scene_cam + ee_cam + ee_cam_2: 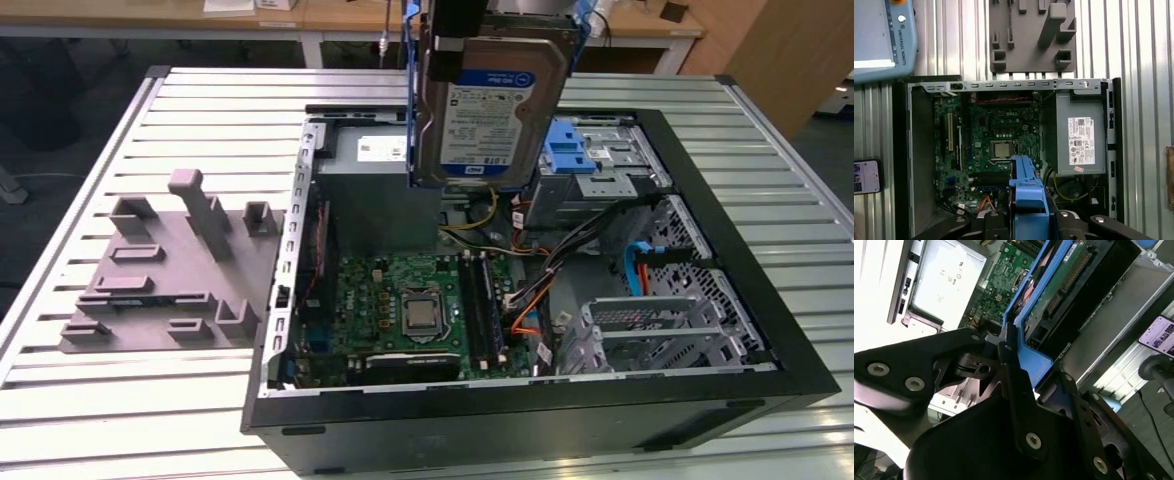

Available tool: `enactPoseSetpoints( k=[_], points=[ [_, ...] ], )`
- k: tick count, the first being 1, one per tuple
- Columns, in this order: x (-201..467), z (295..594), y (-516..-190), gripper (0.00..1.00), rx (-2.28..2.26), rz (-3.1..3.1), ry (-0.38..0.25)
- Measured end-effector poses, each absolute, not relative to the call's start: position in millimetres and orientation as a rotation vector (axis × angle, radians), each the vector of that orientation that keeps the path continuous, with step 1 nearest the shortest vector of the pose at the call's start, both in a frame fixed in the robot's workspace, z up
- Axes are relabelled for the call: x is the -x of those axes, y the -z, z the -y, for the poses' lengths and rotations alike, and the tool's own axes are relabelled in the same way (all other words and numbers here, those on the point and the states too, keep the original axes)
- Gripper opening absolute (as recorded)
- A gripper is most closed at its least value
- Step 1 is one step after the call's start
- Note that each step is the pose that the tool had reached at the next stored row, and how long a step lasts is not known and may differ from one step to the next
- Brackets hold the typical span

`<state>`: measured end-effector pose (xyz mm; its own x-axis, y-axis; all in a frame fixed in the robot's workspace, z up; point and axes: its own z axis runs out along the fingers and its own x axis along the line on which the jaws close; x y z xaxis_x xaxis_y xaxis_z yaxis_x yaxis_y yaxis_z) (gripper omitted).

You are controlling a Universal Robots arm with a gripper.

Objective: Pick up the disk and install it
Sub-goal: 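Pick up the disk, then insert the disk into the insertion slot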

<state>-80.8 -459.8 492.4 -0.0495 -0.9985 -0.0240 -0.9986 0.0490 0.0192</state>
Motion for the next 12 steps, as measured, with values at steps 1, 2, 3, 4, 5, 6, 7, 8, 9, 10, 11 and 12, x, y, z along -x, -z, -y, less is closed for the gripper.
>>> enactPoseSetpoints(
  k=[1, 2, 3, 4, 5, 6, 7, 8, 9, 10, 11, 12],
  points=[
    [80.8, 459.8, -492.4, 0.36, 2.163, -2.272, -0.048],
    [80.8, 459.8, -492.4, 0.36, 2.163, -2.272, -0.048],
    [80.8, 459.8, -492.4, 0.36, 2.163, -2.272, -0.048],
    [80.8, 459.9, -492.4, 0.36, 2.163, -2.272, -0.048],
    [80.8, 459.9, -492.3, 0.36, 2.163, -2.272, -0.048],
    [80.8, 459.9, -492.3, 0.36, 2.163, -2.272, -0.048],
    [80.8, 460.1, -491.9, 0.36, 2.163, -2.272, -0.048],
    [80.8, 460.2, -491.7, 0.36, 2.163, -2.272, -0.048],
    [80.8, 460.2, -491.7, 0.36, 2.163, -2.272, -0.048],
    [80.8, 460.2, -491.6, 0.36, 2.163, -2.272, -0.048],
    [80.8, 460.2, -491.6, 0.36, 2.163, -2.272, -0.048],
    [80.8, 460.2, -491.6, 0.36, 2.163, -2.272, -0.048]
  ],
)
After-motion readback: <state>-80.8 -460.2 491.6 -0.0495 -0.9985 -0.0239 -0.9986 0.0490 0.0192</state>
